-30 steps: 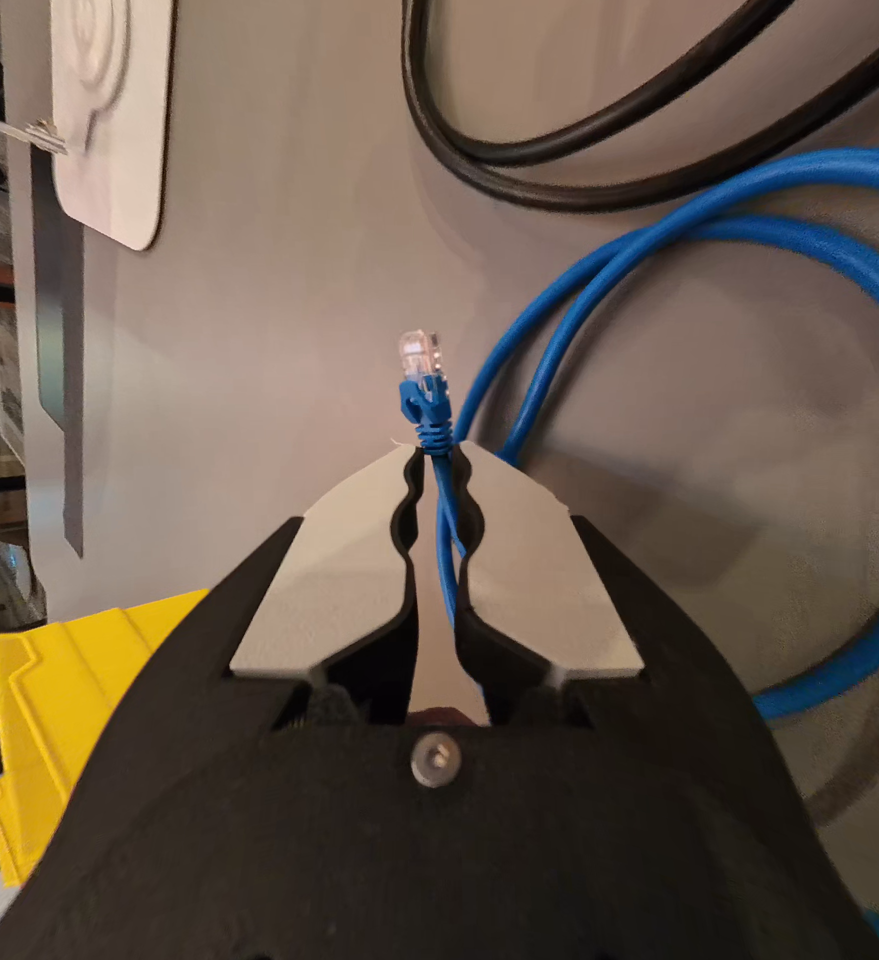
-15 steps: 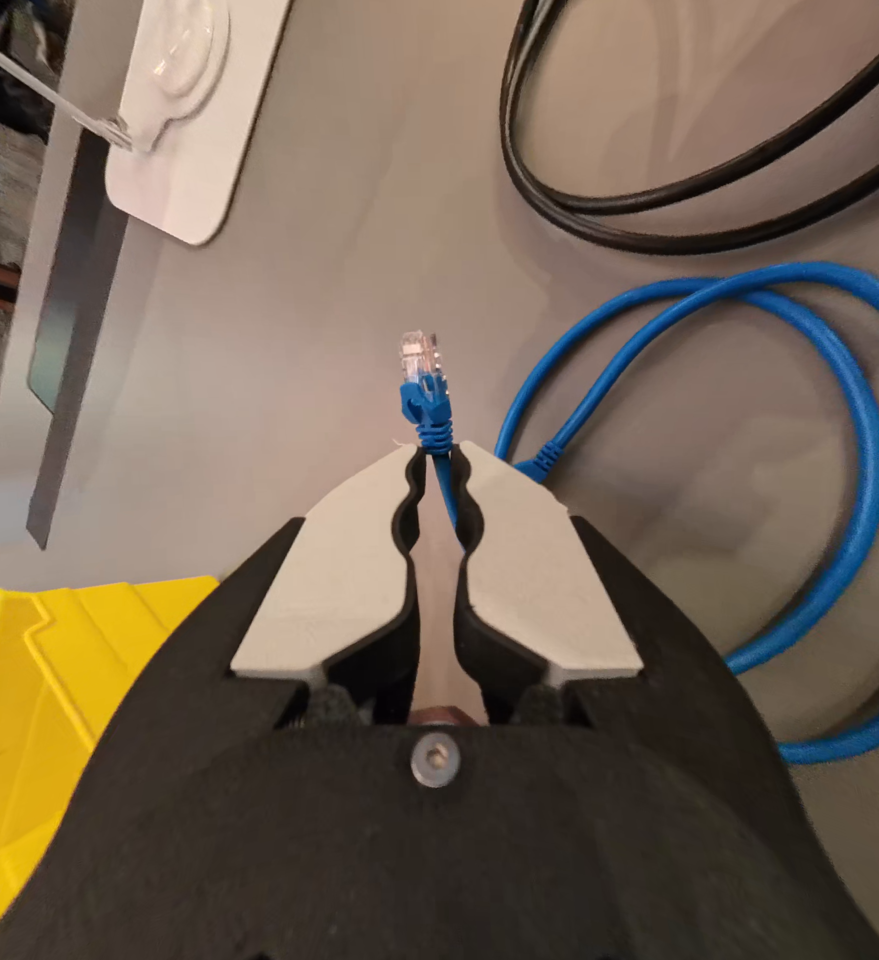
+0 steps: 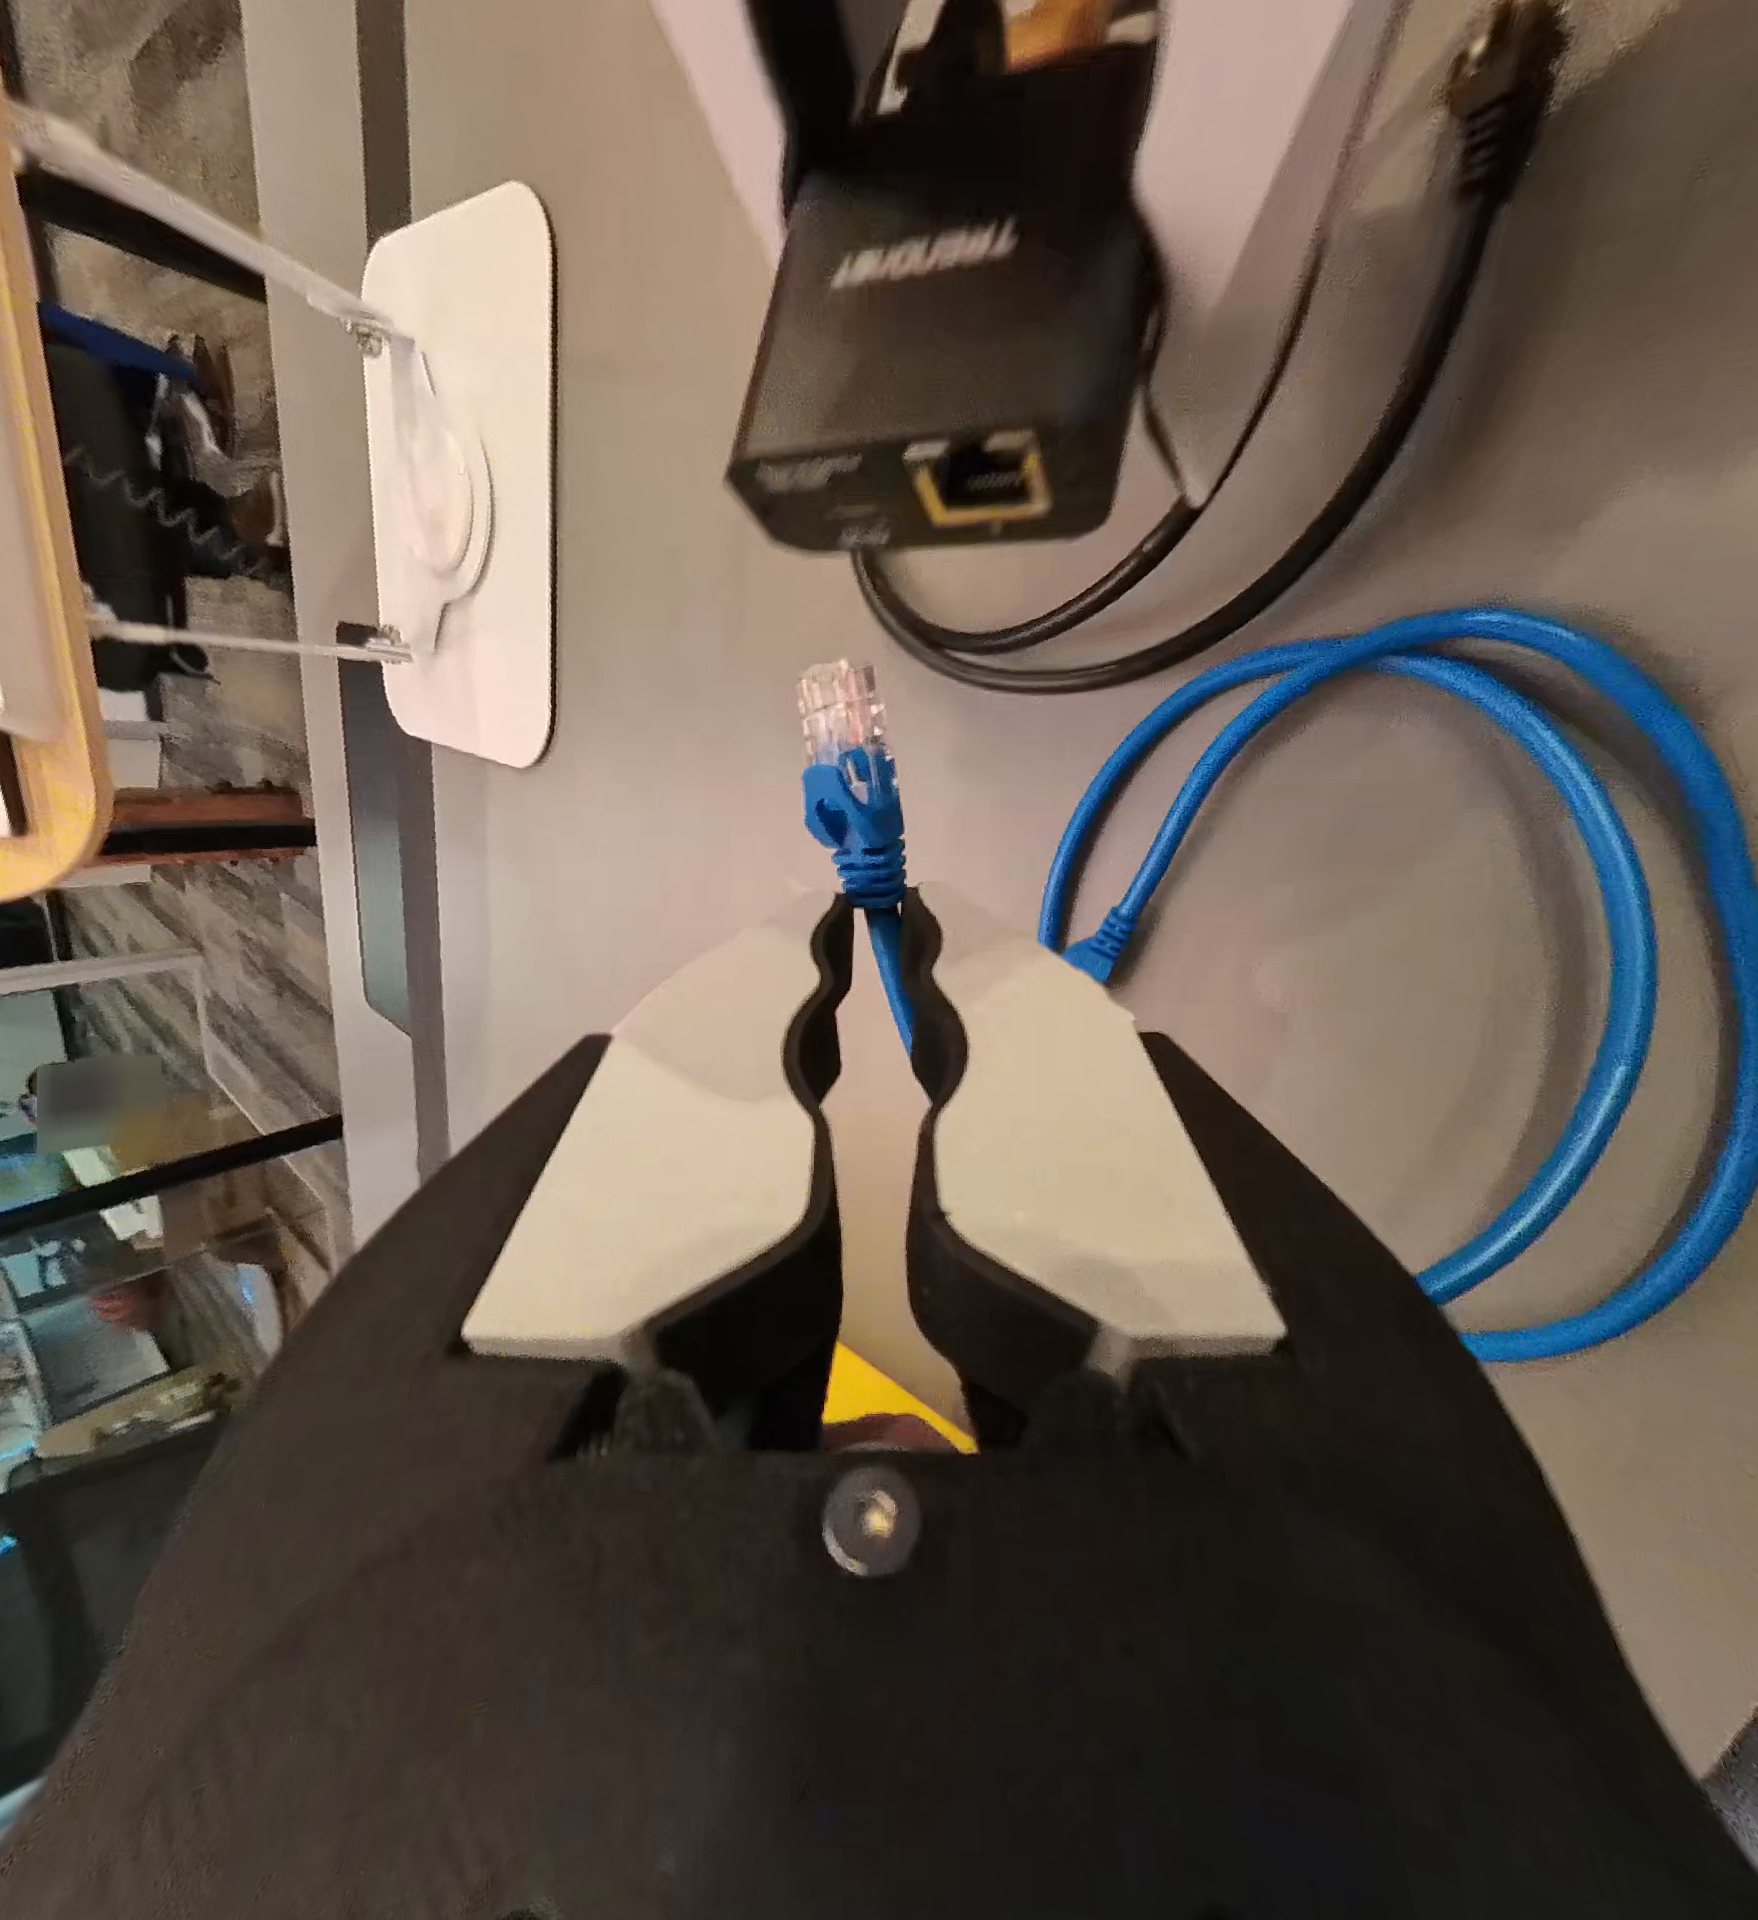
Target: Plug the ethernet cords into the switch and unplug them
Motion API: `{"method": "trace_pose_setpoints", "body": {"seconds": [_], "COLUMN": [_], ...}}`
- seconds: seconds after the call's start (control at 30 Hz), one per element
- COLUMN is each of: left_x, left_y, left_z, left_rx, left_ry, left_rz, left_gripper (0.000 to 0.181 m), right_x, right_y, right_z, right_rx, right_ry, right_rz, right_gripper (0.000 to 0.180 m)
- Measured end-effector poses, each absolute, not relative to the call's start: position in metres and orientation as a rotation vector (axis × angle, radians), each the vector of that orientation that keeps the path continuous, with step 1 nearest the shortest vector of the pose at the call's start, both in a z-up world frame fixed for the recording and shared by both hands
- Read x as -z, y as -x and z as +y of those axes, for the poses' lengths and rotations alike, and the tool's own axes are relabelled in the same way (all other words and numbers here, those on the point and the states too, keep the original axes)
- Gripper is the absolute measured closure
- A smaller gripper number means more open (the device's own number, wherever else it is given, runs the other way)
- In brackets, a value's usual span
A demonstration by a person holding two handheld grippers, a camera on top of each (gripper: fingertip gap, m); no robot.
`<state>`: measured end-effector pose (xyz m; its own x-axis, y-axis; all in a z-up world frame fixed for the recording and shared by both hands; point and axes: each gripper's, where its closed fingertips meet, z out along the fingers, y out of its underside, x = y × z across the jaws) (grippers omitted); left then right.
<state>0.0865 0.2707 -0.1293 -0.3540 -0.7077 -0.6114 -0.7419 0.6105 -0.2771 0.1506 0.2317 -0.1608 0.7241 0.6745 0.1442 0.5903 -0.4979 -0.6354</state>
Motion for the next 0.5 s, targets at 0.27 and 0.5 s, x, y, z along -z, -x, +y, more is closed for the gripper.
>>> {"method": "trace_pose_setpoints", "body": {"seconds": [0.27, 0.5], "left_x": [0.132, 0.139], "left_y": [-0.095, -0.095], "left_z": [0.258, 0.261], "left_rx": [-0.173, -0.309], "left_ry": [1.032, 0.975], "left_rz": [2.186, 2.216], "left_gripper": [0.172, 0.172], "right_x": [0.169, 0.176], "right_y": [-0.154, -0.157], "right_z": [0.241, 0.243], "right_rx": [-0.110, -0.088], "right_ry": [2.296, 2.358], "right_rz": [-0.960, -0.947], "right_gripper": [0.114, 0.114]}}
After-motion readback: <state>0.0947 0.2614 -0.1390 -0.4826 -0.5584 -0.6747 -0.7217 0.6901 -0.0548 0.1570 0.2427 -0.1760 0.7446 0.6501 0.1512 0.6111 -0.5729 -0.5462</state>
